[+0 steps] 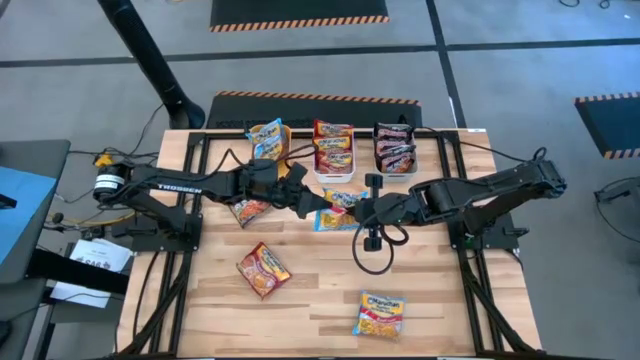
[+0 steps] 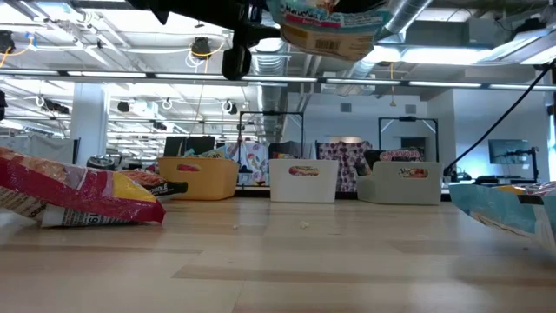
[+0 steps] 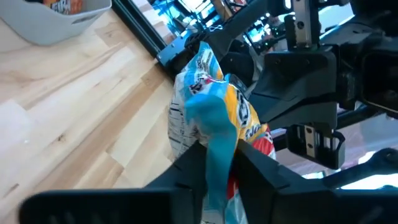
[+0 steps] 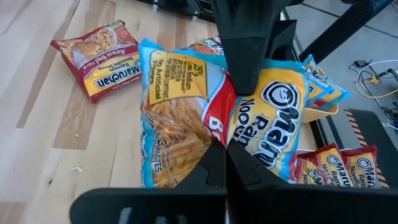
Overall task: Sort Maruchan noodles
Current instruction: Put the blue noodle pack into the orange bin
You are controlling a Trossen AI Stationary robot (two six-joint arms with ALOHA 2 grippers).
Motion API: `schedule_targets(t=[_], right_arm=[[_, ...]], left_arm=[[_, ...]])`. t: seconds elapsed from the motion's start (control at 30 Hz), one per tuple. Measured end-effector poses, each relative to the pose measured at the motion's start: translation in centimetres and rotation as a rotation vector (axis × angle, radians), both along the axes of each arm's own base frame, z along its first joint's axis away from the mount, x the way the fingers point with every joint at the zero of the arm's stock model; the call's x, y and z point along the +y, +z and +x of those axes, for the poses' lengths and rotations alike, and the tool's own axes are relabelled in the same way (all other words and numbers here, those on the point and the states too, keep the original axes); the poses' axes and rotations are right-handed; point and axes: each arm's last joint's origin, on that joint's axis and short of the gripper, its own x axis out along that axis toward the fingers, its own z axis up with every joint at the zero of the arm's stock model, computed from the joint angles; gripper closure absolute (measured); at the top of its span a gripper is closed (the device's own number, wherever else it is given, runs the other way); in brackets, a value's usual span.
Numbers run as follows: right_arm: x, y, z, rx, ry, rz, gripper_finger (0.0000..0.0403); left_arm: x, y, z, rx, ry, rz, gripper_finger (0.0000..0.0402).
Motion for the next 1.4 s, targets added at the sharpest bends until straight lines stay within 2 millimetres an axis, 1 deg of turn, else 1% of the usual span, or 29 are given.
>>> schedule_targets(t=[0.13,0.23,0.37,0.53,0.7,0.97,1.13,1.3,1.4], right_arm=[[0.0,-0.1,0.0,0.005,-0.001,-0.001,0.0397],[0.0,-0.1,0.0,0.005,-0.014,0.016,0.0396],[-0.1,-0.2,-0.1,0.011,-0.031,0.035,0.0383],[0.1,-0.3,-0.2,0.023,-0.032,0.034,0.0345],[0.1,-0.4,-0.3,0.01,-0.07,0.086,0.0309],[0.2,-0.4,-0.3,-0.003,-0.099,0.132,0.0266],[0.3,-0.2,-0.4,-0.012,-0.097,0.134,0.0255],[0.3,-0.2,-0.4,-0.01,-0.097,0.133,0.0257],[0.3,-0.2,-0.4,-0.009,-0.095,0.133,0.0259]], left_arm=[[0.0,0.0,0.0,-0.006,-0.011,0.055,0.038],[0.0,0.1,0.0,-0.01,-0.022,0.117,0.0396],[0.0,0.0,0.0,-0.013,-0.035,0.181,0.04],[-0.1,0.0,0.0,-0.011,-0.049,0.245,0.0401],[-0.1,0.0,0.0,-0.012,-0.062,0.295,0.0401],[0.1,0.1,-0.3,-0.009,-0.069,0.362,0.0401],[0.6,0.6,-1.3,0.04,-0.042,0.409,0.0401],[1.1,1.1,-2.4,0.081,-0.028,0.456,0.0401],[1.4,1.3,-3.2,0.129,-0.005,0.525,0.0401]])
